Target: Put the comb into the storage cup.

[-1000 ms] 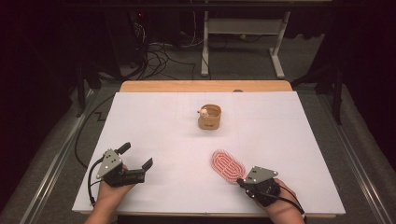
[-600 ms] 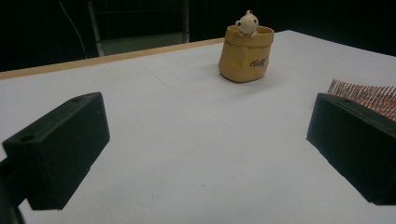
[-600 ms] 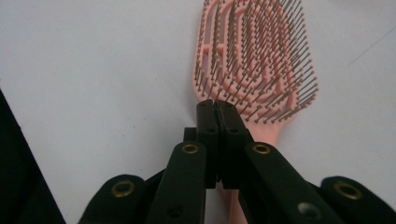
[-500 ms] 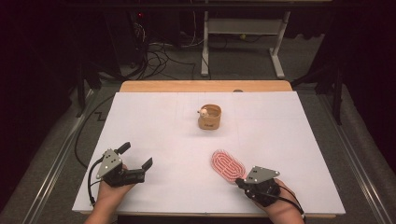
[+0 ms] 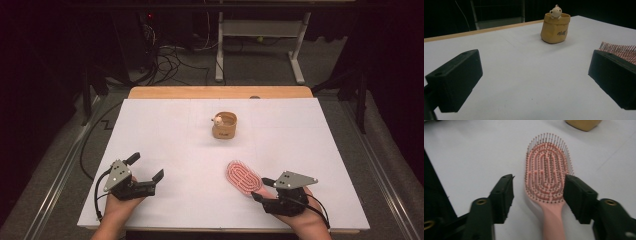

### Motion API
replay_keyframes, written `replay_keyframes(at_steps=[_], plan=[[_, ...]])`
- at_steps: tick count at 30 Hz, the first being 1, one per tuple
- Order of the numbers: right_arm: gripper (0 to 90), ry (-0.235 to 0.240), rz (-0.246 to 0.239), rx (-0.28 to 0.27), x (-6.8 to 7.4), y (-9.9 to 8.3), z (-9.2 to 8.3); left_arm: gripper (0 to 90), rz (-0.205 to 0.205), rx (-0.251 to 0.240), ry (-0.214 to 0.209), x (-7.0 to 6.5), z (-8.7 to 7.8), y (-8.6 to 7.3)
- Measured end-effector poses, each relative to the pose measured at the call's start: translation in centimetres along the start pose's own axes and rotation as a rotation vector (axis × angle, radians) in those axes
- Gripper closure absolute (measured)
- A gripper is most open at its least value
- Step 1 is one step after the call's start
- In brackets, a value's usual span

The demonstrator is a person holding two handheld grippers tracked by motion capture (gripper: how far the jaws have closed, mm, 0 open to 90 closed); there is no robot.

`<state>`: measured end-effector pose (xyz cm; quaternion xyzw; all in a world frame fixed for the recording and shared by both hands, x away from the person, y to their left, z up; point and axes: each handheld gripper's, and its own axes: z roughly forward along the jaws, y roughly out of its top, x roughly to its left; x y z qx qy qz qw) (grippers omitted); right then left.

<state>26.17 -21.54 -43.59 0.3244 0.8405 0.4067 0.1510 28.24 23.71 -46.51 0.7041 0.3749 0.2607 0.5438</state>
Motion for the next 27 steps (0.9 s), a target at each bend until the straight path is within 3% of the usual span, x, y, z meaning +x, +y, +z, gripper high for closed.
replay_keyframes(at_steps=[7,10,11,15,16,17,18,19,20,21,22,27], plan=[[20.9,-0.021,0.006,0.028,-0.3,-0.2,0.4,0.0,-0.001,-0.001,0.001,0.0,0.0,0.0],[10.2,-0.027,0.013,0.03,-0.4,-0.2,0.6,0.0,0.0,0.003,0.0,0.0,0.0,0.0],[0.7,-0.038,0.012,0.037,-0.5,-0.2,0.8,0.0,0.001,0.005,-0.001,0.0,0.1,-0.1],[0.3,-0.049,0.0,0.071,-0.6,0.1,1.2,0.0,0.0,0.006,-0.001,-0.1,0.1,-0.1],[0.3,-0.043,-0.014,0.107,-0.7,0.5,1.8,0.0,0.0,0.005,-0.002,-0.1,0.1,-0.1],[0.3,-0.043,-0.014,0.107,-0.7,0.5,1.8,0.0,0.0,0.005,-0.003,-0.1,0.1,-0.1],[1.5,-0.034,-0.024,0.158,-1.0,0.7,2.6,0.0,0.0,0.002,-0.001,0.0,0.0,-0.1],[1.5,-0.034,-0.024,0.158,-1.0,0.7,2.6,0.0,0.0,0.002,-0.001,0.0,0.0,-0.1],[5.2,-0.023,-0.039,0.203,-1.2,0.8,3.2,0.0,-0.005,-0.001,-0.001,0.1,0.0,-0.1],[5.2,-0.023,-0.039,0.203,-1.2,0.8,3.2,0.0,-0.005,-0.001,-0.001,0.1,0.0,-0.1],[9.2,-0.009,-0.032,0.254,-1.6,1.0,4.1,0.0,-0.005,0.002,0.0,0.2,-0.1,0.0],[15.8,0.015,-0.049,0.301,-1.9,1.3,5.1,0.0,-0.009,-0.003,0.001,0.2,0.0,0.0]])
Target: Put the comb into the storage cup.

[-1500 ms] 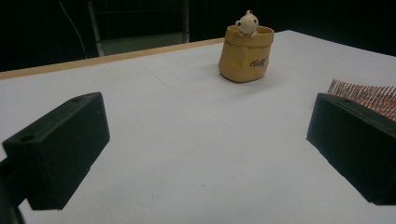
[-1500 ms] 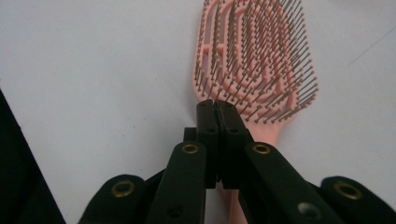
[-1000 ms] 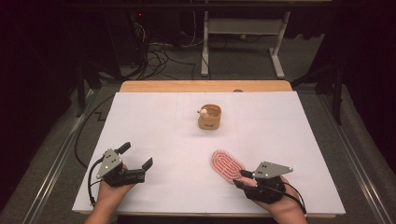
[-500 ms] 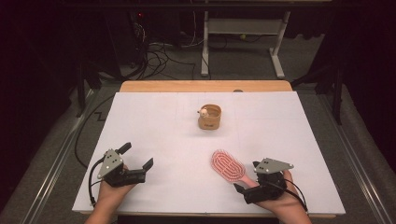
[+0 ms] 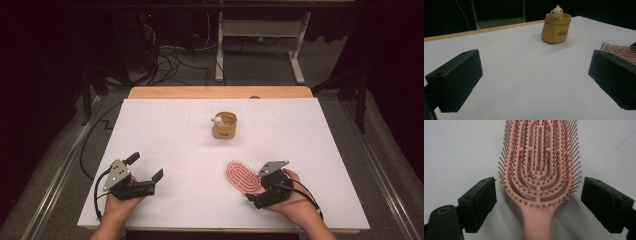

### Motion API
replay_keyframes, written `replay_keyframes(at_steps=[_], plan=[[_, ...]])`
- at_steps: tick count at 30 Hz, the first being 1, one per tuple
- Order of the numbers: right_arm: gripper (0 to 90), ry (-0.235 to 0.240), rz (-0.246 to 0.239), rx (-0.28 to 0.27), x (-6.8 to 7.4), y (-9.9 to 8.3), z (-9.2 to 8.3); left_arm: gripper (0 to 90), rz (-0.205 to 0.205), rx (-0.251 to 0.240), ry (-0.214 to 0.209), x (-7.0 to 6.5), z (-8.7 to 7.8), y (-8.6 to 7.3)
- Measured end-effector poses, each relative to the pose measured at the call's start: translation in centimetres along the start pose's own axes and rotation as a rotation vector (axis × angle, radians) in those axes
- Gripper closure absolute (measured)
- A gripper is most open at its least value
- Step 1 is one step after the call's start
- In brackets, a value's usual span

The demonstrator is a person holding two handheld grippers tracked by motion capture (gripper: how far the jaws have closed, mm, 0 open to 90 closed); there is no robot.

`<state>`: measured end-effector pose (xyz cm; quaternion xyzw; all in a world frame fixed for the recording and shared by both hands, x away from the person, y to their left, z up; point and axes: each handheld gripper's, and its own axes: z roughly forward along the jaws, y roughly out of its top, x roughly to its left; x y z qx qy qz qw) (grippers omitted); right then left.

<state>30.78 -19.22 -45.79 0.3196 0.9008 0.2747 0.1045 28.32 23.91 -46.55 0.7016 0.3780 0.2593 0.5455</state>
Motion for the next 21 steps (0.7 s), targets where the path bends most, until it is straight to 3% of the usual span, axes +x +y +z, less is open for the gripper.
replay_keyframes(at_steps=[6,21], plan=[[16.7,0.0,-0.022,0.045,0.2,0.7,0.8,0.0,0.0,-0.004,0.002,0.0,-0.1,0.0],[15.3,0.001,-0.04,0.073,0.2,1.4,1.3,0.0,0.002,-0.003,0.0,-0.1,0.0,0.0]])
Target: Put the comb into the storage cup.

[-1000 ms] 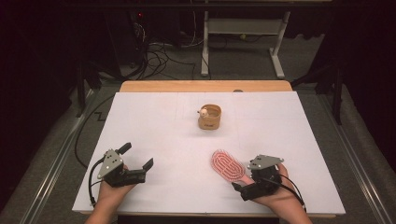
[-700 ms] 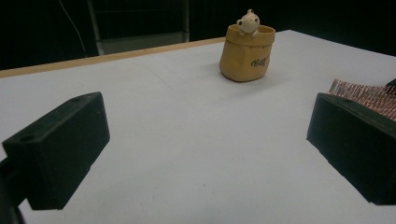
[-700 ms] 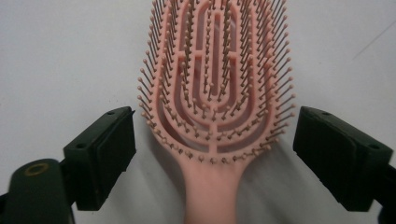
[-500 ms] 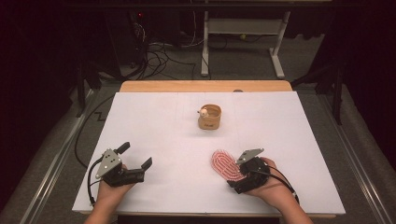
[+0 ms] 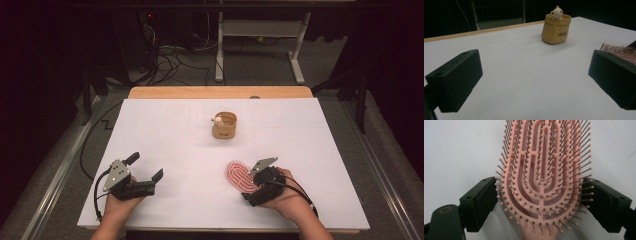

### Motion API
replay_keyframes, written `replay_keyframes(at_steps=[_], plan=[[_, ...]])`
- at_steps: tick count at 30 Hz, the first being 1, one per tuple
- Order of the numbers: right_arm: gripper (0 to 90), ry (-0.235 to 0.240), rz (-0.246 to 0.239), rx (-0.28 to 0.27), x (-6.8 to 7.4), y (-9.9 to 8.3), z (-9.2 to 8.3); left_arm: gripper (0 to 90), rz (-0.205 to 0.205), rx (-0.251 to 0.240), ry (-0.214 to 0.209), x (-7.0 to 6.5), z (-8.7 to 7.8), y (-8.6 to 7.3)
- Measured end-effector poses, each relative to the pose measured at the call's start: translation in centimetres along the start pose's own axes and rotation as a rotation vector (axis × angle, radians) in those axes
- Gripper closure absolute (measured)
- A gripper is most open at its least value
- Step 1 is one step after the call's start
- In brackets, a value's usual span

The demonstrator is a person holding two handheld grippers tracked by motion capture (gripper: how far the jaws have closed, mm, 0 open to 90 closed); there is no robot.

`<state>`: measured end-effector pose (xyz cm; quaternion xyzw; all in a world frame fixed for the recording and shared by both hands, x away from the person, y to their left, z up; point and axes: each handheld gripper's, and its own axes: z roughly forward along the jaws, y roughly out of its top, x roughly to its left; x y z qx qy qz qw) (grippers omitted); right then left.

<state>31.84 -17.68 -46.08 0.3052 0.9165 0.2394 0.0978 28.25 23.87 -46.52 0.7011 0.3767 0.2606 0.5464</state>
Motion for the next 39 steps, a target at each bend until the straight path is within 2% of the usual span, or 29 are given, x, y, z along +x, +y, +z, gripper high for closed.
replay_keyframes(at_steps=[16,21,32,39], plan=[[15.0,0.014,-0.02,0.021,-0.21,0.38,0.23,0.0,-0.004,-0.004,-0.008,-0.1,0.33,0.05],[19.4,0.008,-0.006,0.033,-0.15,0.59,0.17,0.0,-0.006,-0.009,-0.009,-0.14,0.27,0.09],[20.2,0.001,0.005,0.006,-0.09,0.19,0.05,0.0,-0.006,-0.007,-0.004,-0.03,0.06,0.08],[20.5,0.02,0.015,-0.025,-0.4,-0.09,-0.11,0.0,-0.007,-0.007,0.001,0.09,-0.09,0.01]])
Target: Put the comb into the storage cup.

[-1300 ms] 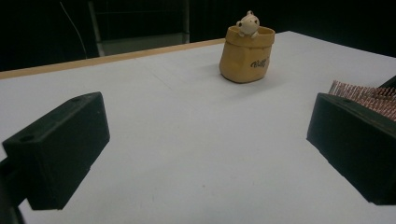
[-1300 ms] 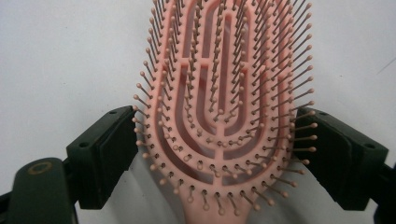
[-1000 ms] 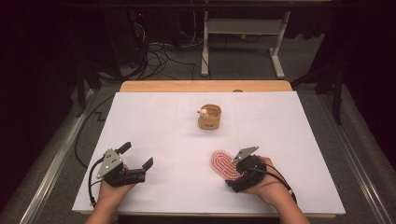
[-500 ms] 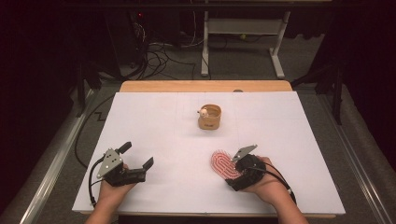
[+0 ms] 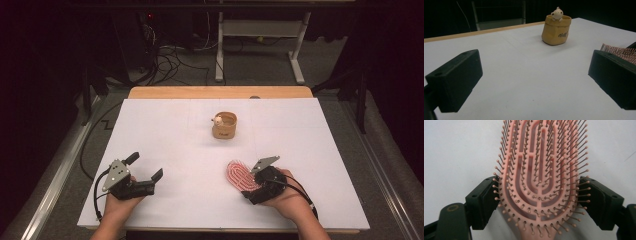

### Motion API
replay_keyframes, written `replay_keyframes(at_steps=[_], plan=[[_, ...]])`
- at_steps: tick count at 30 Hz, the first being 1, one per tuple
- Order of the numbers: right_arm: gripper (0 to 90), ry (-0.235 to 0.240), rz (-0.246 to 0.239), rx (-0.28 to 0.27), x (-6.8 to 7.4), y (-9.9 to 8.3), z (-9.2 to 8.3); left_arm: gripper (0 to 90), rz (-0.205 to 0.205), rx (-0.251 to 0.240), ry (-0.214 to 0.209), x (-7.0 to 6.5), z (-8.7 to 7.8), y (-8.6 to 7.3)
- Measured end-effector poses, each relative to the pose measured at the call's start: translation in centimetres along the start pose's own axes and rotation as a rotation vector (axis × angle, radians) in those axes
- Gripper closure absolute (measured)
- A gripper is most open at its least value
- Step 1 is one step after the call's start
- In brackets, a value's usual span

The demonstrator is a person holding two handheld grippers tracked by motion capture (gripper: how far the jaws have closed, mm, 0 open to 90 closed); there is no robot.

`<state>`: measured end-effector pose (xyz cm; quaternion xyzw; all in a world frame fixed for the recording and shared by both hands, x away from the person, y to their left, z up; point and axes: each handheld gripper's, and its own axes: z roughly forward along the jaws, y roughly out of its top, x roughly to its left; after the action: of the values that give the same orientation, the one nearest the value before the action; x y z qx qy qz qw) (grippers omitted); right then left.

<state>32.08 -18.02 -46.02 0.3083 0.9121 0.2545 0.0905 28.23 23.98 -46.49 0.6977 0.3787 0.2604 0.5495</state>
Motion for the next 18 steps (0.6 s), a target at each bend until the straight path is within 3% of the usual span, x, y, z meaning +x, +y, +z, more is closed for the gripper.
replay_keyframes(at_steps=[1,2,3,4,5,6,7,11,18], plan=[[35.2,0.012,0.002,-0.066,-0.1,-0.1,-0.8,0.0,0.001,0.001,0.001,0.0,-0.1,0.0],[35.2,0.012,0.002,-0.066,-0.1,-0.1,-0.8,0.0,0.001,0.001,0.001,0.0,-0.1,0.0],[90.0,0.037,0.032,-0.233,-0.8,-0.2,-3.4,0.0,0.001,0.003,0.002,0.0,0.0,-0.1],[90.0,0.037,0.032,-0.233,-0.8,-0.2,-3.4,0.0,0.001,0.003,0.002,0.0,0.0,-0.1],[86.9,-0.034,0.004,-0.211,-0.7,-0.2,-3.6,0.0,0.003,0.008,0.001,0.0,0.0,-0.1],[83.6,-0.011,-0.005,-0.19,-0.8,-0.3,-3.3,0.0,0.004,0.008,0.0,-0.1,0.0,-0.1],[85.0,0.002,0.005,-0.208,-0.8,-0.4,-3.3,0.0,0.005,0.004,-0.002,-0.1,0.0,-0.1],[84.6,-0.009,-0.015,-0.187,-0.5,-0.1,-2.9,0.0,0.004,0.005,0.0,-0.1,0.0,0.0],[82.5,0.007,0.007,-0.205,-0.8,-0.4,-3.1,0.0,0.005,0.0,-0.002,-0.1,0.0,0.0]])
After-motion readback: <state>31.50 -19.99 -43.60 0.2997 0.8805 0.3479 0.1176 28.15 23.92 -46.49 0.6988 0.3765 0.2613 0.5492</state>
